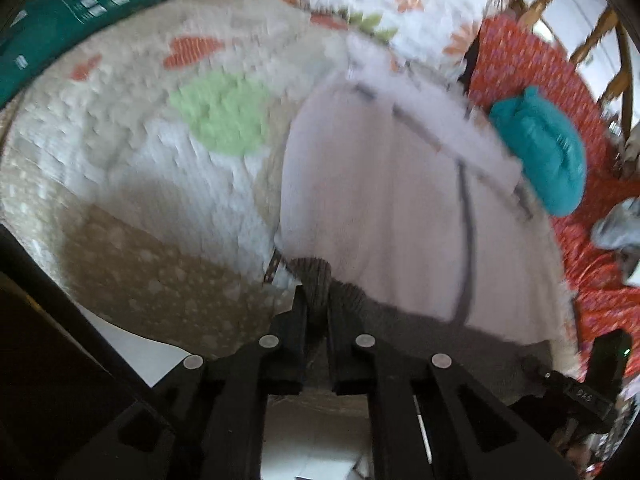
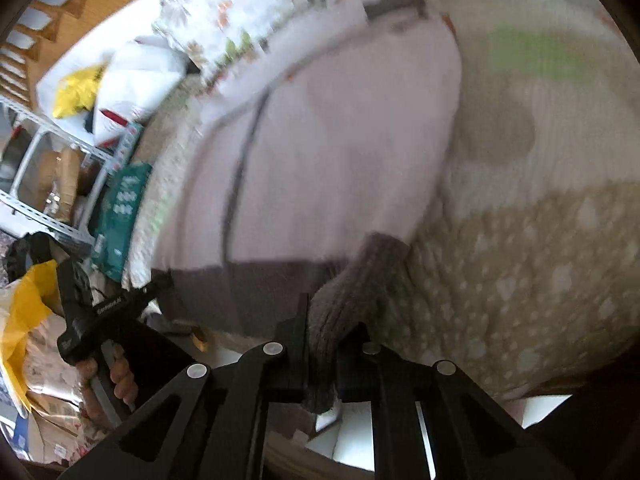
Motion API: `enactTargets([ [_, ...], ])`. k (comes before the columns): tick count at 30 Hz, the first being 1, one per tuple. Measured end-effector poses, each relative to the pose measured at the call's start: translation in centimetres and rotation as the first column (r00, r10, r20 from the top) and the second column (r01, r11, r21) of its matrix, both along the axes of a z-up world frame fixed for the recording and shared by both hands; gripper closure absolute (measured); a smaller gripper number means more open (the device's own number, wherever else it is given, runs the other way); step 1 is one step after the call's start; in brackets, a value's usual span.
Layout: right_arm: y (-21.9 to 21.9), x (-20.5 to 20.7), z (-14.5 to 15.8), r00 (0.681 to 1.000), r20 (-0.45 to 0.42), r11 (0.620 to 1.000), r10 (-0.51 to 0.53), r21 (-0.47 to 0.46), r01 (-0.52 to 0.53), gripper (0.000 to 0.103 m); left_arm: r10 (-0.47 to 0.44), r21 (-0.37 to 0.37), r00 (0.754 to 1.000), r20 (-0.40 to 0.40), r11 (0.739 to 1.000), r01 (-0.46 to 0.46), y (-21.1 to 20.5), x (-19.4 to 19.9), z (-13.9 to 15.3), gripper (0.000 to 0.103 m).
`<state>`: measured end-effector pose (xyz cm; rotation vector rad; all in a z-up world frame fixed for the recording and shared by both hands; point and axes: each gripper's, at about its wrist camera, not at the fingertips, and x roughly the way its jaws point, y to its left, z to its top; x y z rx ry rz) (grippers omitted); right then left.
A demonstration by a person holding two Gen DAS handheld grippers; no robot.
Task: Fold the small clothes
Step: 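Grasp the grey hem with both grippers, then lift the hem and fold it toward the collar with both grippers, then release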
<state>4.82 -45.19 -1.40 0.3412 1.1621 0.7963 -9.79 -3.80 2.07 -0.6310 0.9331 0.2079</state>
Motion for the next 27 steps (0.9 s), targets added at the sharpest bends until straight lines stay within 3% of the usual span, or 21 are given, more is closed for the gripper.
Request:
enactTargets([
  [5, -0.8, 1.6, 4.5, 0.998, 0.065, 0.996, -0.019, 0.093, 0.013, 0.094, 0.033, -0.067, 0.995, 0.094, 0.997, -0.027, 1.6, 2.1, 4.1, 0.096],
  [9, 0.1, 5.7, 8.1, 0.992, 0.116, 0.987, -0.052, 0.158, 0.033, 0.094, 0.041, -0.040, 0.987, 0.156, 0.999, -0.035, 1.9, 7.8, 7.0, 0.096],
  [13, 1.9, 11.3, 9.6, 0.980, 0.163, 0.981, -0.115, 0.173, 0.087, 0.094, 0.043, 0.013, 0.983, 0.178, 0.999, -0.046, 2.4, 14.4, 7.9, 0.096],
  [20, 4.4, 21.4, 7.7, 0.964, 0.160, 0.972, -0.214, 0.132, 0.194, 0.094, 0.041, 0.010, 0.992, 0.122, 0.999, -0.042, 4.4, 25.7, 4.9, 0.096],
  [27, 6.1, 29.1, 3.6, 0.963, 0.086, 0.962, -0.255, 0.117, 0.245, 0.093, 0.057, -0.002, 0.995, 0.086, 0.998, -0.057, 6.4, 32.7, 1.8, 0.095],
])
